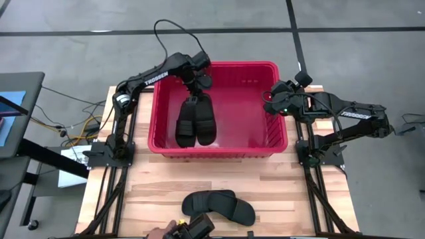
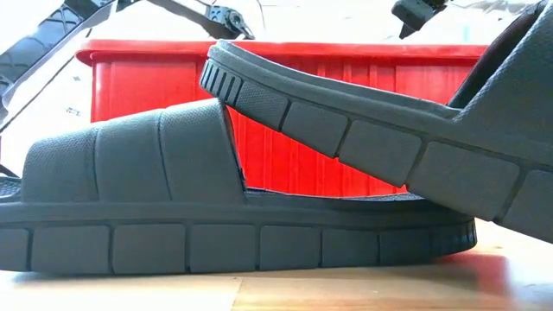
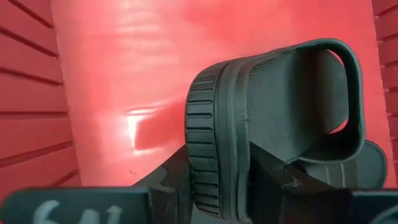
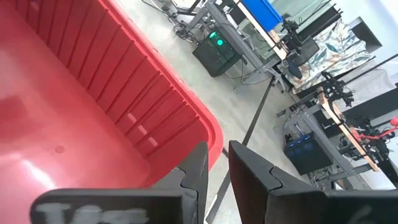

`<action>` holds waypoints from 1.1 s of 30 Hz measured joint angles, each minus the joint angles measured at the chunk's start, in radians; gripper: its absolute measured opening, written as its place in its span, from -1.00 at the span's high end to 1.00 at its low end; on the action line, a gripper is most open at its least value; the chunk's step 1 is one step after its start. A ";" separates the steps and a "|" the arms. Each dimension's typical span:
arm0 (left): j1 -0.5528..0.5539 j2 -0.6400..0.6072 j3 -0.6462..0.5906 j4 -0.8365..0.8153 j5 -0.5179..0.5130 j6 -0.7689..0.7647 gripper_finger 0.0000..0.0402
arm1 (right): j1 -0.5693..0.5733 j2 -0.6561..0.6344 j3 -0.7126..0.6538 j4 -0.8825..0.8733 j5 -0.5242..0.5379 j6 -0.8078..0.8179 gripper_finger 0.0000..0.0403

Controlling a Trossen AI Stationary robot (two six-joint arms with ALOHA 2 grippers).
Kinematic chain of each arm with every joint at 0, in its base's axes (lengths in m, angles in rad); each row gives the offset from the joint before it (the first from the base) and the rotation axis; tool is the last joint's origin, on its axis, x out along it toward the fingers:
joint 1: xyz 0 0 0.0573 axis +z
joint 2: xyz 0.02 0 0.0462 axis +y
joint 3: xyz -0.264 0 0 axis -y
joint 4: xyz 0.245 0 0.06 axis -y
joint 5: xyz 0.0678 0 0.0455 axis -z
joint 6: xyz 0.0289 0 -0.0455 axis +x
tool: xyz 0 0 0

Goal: Pick and place slides into bin
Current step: Put the top slide into the organizer bin

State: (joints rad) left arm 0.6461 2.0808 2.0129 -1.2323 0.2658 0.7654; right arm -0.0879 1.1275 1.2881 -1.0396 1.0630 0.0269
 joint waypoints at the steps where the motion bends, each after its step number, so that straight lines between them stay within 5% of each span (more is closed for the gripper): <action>1: -0.001 0.000 0.000 0.004 -0.007 0.001 0.50 | 0.000 0.000 0.000 0.000 0.000 0.000 0.72; 9: -0.003 0.000 0.000 0.017 -0.021 0.001 0.47 | 0.000 0.000 0.000 0.000 0.000 0.000 0.72; 22: -0.002 0.000 0.000 0.023 -0.073 0.000 0.14 | 0.000 0.000 0.000 0.000 0.000 0.000 0.72; 33: -0.004 0.000 0.000 0.038 -0.069 0.001 0.12 | 0.000 0.000 0.000 0.000 0.000 0.000 0.72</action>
State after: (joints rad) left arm 0.6421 2.0808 2.0125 -1.1940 0.1970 0.7662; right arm -0.0879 1.1275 1.2881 -1.0393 1.0633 0.0269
